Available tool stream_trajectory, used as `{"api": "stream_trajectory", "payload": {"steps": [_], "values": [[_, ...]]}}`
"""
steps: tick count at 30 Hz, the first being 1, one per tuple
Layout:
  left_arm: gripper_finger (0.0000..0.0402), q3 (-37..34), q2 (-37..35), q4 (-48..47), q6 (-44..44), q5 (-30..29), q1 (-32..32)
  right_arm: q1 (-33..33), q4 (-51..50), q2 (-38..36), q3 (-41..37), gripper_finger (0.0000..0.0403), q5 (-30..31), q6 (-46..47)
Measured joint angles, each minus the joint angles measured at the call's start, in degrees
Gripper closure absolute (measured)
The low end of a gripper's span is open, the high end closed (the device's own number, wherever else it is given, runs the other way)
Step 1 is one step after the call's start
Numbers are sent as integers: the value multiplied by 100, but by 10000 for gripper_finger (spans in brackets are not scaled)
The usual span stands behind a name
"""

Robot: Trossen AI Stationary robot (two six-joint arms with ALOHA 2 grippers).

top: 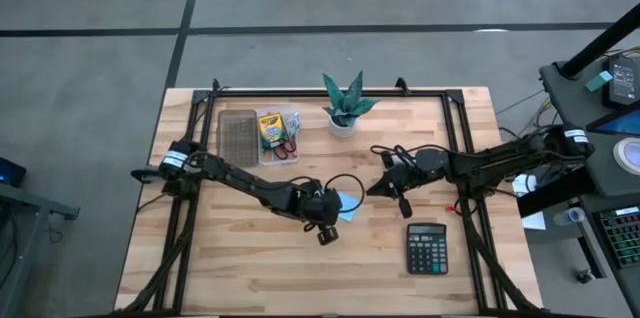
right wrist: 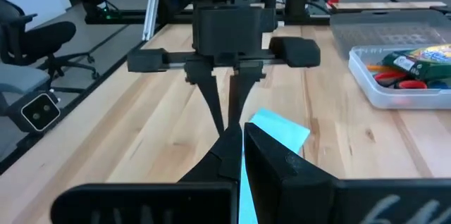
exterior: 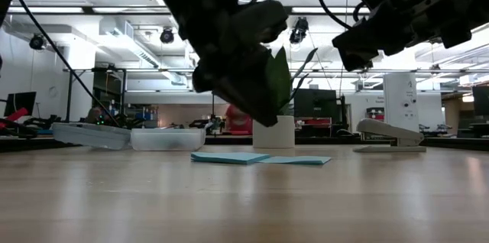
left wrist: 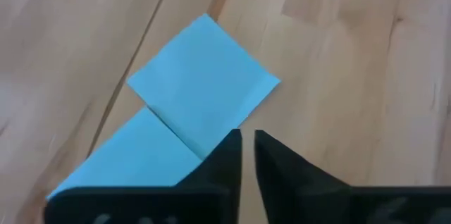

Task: Pack school essentials
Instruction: Put the blue sticky note into the black supply box

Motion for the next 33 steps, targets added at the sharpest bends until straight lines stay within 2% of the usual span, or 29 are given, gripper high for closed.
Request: {"api": "stream_trajectory", "payload": {"steps": [6,11,15,25,29,33], "values": [[294,-58,142,33,32,-191,72,0,21,-31,-1,394,0,-54],[212,-93,411,22,-13,-1077,71,0,7,7,-6,394,0,-95],[168,-90,485,-20,-21,-1380,75,0,21,20,-6,394,0,-94],[155,-87,481,-570,-476,-1305,76,0,20,20,-6,394,0,-95],[155,-95,489,-583,-530,-979,84,0,20,20,-6,394,-2,-95],[155,-129,490,-671,-905,-908,82,0,20,20,-6,394,-3,-95]]}}
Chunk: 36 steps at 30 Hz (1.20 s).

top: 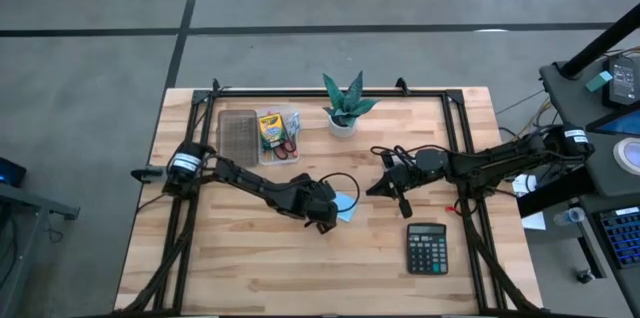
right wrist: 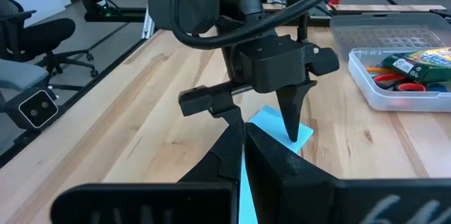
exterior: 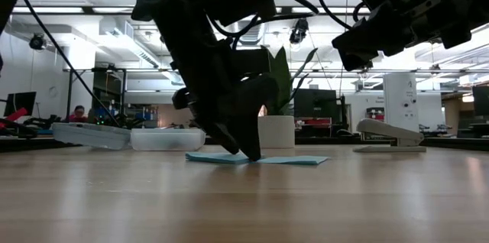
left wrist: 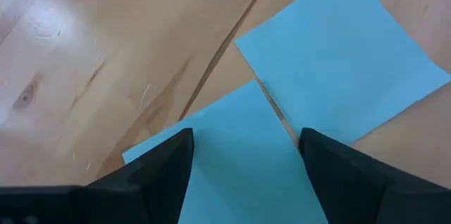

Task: Pack school essentials
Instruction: Put the blue sticky note into the black supply box

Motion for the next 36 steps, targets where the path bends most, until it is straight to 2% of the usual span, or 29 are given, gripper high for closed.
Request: {"api": "stream_trajectory", "payload": {"steps": [8,11,16,25,36], "values": [[157,-300,-8,150,-83,78,-4,0,-2,2,0,394,-2,-41],[175,-354,-1,127,-155,135,-9,-2,0,2,-2,394,-2,-93],[239,-371,7,36,-167,180,-17,-2,4,-2,-1,394,-2,-155],[389,-387,11,-45,-124,223,-15,-2,48,-4,79,394,-4,-155],[401,-390,-149,-12,411,53,-139,-2,50,-7,81,394,-4,-174]]}}
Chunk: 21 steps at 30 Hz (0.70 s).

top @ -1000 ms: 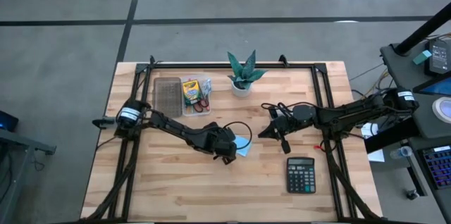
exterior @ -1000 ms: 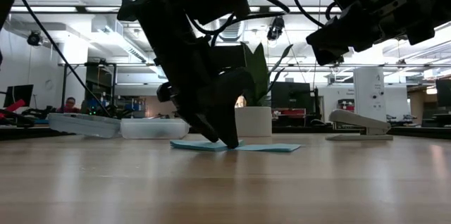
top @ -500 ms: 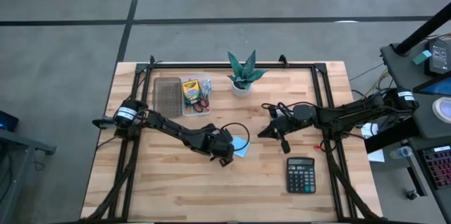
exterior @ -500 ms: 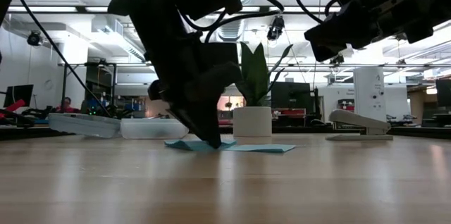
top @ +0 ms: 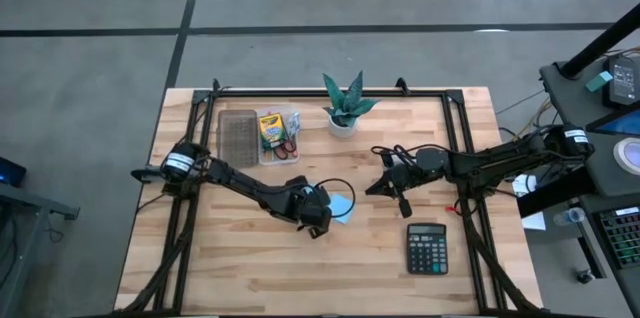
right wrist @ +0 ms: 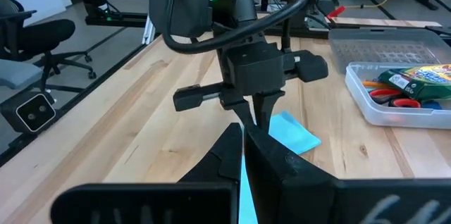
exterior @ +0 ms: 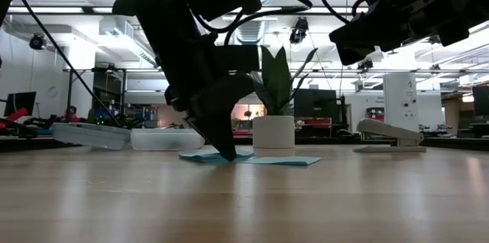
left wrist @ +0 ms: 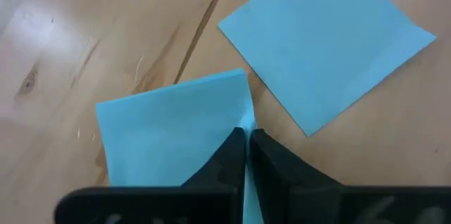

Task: Pack school essentials
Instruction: Put the blue sticky note into the black supply box

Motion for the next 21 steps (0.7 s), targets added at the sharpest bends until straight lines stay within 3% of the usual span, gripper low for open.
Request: {"api": "stream_trajectory", "payload": {"steps": [17,21], "values": [[400,-17,-929,-134,685,-200,-159,0,-2,-2,2,394,0,-21],[401,-19,-929,-364,1020,622,-234,1,-6,-2,2,394,103,307]]}}
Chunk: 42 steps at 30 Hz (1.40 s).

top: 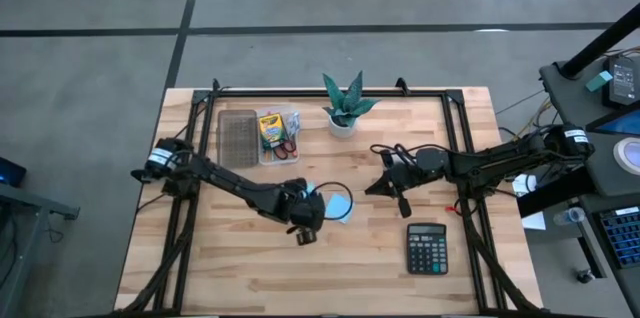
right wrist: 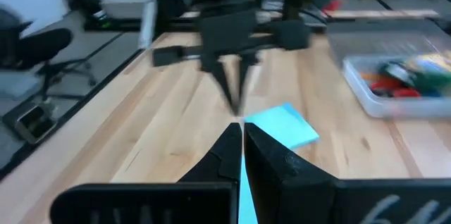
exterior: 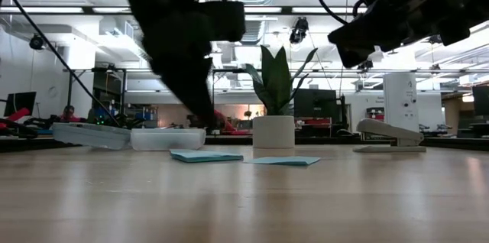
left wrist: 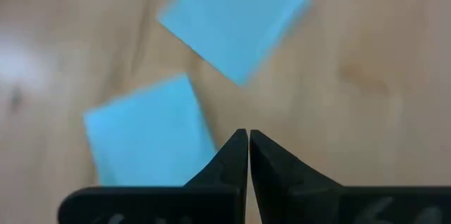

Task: Pack school essentials
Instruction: Put the blue sticky note into the black supply box

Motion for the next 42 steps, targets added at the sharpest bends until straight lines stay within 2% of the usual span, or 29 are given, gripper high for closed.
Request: {"api": "stream_trajectory", "payload": {"steps": [3,5,9,16,22,31,36,42], "values": [[401,-42,-21,-348,38,58,-95,-1,-187,61,53,394,356,444],[401,-91,-27,-433,48,-129,-111,-3,-714,194,291,394,466,582],[401,-349,-37,-352,58,-328,-80,-1,-1424,813,895,394,703,937],[401,-969,-152,580,376,-495,-6,-1,-1442,2275,1720,394,953,1683],[401,-1268,-350,584,526,-498,-6,-1,-1498,3347,2491,394,959,1920],[401,-1284,-839,549,956,-522,49,-108,-2103,4085,3462,390,947,2545],[401,-1458,-870,851,954,-514,45,-158,-2667,4288,3765,355,956,2651],[401,-1873,-859,1310,790,-428,47,-154,-2573,4378,3865,283,949,2725]]}}
